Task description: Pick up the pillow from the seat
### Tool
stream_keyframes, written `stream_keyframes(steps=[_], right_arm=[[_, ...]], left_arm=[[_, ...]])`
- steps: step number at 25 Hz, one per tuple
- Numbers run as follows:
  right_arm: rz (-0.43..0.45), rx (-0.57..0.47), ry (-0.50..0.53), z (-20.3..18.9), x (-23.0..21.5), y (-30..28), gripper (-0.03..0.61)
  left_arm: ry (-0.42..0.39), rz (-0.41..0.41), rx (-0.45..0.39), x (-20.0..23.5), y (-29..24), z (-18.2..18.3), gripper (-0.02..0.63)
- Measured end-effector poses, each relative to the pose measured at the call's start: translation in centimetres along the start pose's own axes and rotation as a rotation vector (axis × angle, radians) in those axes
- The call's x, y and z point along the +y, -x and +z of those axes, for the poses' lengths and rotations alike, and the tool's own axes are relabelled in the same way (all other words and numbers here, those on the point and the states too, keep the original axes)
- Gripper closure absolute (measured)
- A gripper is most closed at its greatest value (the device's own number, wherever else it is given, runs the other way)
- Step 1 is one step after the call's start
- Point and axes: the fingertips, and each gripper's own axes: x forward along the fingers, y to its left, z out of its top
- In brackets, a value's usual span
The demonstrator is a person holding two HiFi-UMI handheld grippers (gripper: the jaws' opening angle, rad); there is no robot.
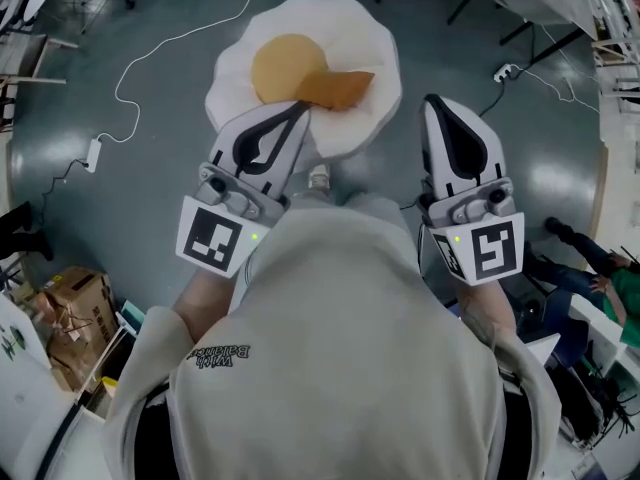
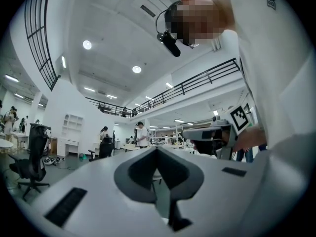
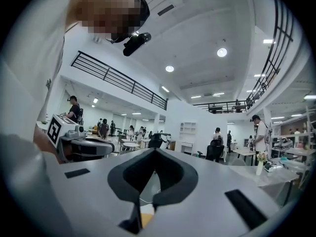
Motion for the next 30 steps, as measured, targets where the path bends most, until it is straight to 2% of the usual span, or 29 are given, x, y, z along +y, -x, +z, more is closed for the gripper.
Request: stream_keyframes(steps=[9,14,19,26,30], right_arm=[[0.091,-0.010,0.046,0.4,-0.2,-3.0,0.569],[0.173,-0.018,0.043,-0.2,-0.9,-4.6,0.569],[0.290,-0.033,0.030,-1.4,-2.1,-6.5,0.569],[0.475,0.074,0.041,-7.3,-4.8,-8.8,0.569],[0.589,0.181,0.110,-12.4,-5.2,-10.1,0.567]], left_arm=[[-0.010,0.079,-0.012,2.1,-0.3,-0.3,0.604],[-0.015,0.179,0.019,3.2,0.0,-1.3,0.604],[-0.011,0.296,0.053,4.1,-0.7,-2.4,0.604],[0.048,0.441,0.127,4.2,-3.5,-5.6,0.604],[0.076,0.487,0.173,4.5,-4.9,-8.4,0.604]])
